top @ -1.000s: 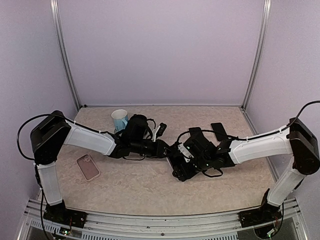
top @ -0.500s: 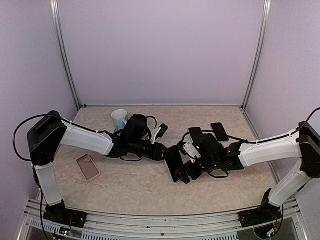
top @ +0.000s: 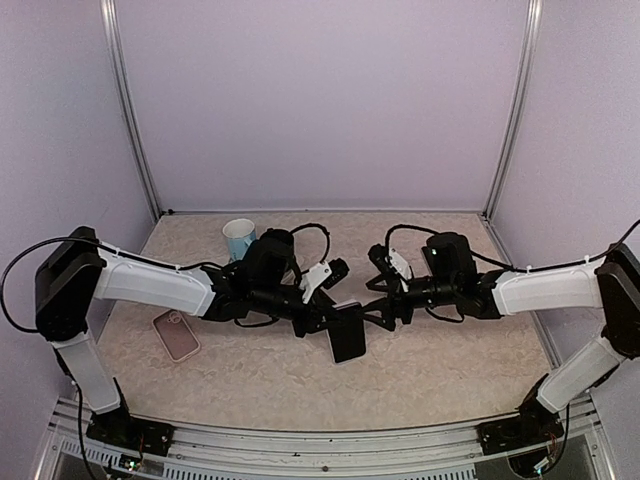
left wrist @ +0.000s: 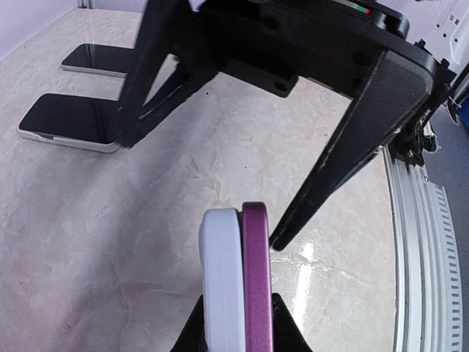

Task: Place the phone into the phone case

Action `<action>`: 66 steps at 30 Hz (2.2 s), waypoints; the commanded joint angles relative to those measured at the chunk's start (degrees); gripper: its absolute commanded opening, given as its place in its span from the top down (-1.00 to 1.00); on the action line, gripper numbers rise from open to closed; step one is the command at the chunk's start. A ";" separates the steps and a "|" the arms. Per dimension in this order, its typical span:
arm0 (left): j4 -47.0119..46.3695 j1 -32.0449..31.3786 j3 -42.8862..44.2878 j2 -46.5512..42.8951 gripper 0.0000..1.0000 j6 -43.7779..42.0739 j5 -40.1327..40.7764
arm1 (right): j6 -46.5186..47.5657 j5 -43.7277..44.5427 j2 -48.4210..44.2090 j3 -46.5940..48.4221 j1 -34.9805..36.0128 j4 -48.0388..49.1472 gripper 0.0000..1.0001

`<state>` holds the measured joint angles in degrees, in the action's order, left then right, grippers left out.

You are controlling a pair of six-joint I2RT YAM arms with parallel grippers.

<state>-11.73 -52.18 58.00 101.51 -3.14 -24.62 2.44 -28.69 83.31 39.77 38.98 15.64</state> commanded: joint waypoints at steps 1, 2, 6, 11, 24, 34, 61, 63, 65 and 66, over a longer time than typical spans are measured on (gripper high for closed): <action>7.63 0.21 -2.18 0.67 1.00 -10.68 2.65 | 14.20 -11.38 3.92 5.18 -0.39 -3.45 -0.68; 7.79 0.05 -2.19 0.50 1.00 -11.46 2.54 | 16.23 -12.26 4.30 5.45 -0.32 -4.32 -0.63; 8.42 -0.45 -1.63 0.18 1.00 -13.43 1.77 | 19.10 -13.63 4.41 5.29 -0.33 -4.37 -0.19; 9.48 -0.80 -1.22 0.26 1.00 -15.26 0.92 | 20.13 -14.64 6.58 6.01 -0.35 -5.25 0.18; 5.04 -0.74 -3.15 -2.20 -0.05 -11.25 2.16 | 20.12 -15.36 8.25 7.16 -0.23 -8.62 1.00; -12.51 0.21 -9.60 -9.07 -0.28 -4.26 -4.06 | 18.31 -15.17 6.92 5.29 0.00 -6.63 1.00; -6.57 -1.03 -6.84 -4.93 1.00 -9.39 3.38 | 17.23 -13.27 6.65 2.96 0.09 -5.64 0.00; -6.39 -0.97 -6.93 -4.86 1.00 -9.52 3.25 | 16.47 -13.32 7.30 1.89 0.08 -3.72 -0.01; -6.22 -0.99 -6.88 -4.71 1.00 -9.60 3.25 | 15.71 -13.44 8.11 0.83 0.11 -0.98 0.03; -6.21 -0.99 -6.90 -4.67 1.00 -9.61 3.16 | 15.37 -13.76 8.69 0.76 0.10 -0.34 0.10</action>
<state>-20.91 -53.12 51.64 96.73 -10.79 -23.75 19.68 -42.83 89.78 42.33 38.94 11.14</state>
